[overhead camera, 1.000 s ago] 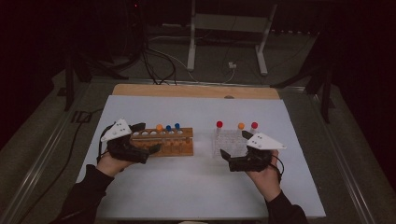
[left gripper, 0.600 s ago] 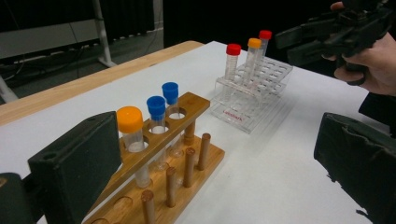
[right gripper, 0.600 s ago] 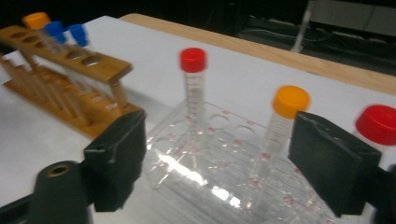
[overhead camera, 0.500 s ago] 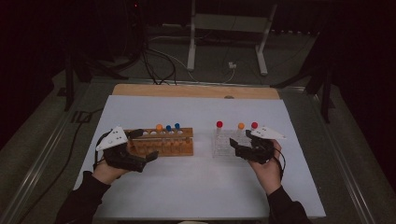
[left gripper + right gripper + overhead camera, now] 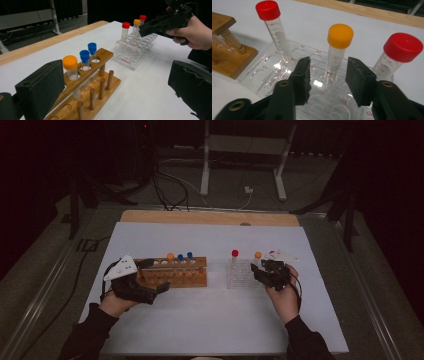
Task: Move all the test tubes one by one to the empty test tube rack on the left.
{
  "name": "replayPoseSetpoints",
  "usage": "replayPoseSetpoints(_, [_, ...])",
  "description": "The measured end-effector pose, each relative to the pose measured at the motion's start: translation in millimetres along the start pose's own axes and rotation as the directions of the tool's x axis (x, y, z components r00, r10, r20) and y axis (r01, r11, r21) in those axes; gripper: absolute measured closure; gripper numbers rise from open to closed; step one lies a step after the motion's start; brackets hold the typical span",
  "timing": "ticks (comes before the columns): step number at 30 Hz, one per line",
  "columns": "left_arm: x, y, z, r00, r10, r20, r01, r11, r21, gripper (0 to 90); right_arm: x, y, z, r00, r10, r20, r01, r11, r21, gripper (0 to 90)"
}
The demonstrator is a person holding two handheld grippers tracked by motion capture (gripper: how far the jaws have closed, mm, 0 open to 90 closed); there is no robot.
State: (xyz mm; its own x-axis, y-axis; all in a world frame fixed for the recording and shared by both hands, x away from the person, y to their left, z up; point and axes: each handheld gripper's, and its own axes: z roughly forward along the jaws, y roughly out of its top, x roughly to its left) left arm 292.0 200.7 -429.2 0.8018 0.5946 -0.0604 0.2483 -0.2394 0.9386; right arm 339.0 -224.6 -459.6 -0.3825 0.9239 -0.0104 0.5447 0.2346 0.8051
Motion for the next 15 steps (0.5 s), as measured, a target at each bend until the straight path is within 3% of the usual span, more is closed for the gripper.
replayPoseSetpoints(15, [0.1, 0.0, 0.0, 1.0, -0.002, 0.001, 0.002, 1.0, -0.001, 1.6, -2.2, 6.4, 15.8, 0.9996, 0.002, 0.028, -0.003, 0.999, 0.038, 66.2])
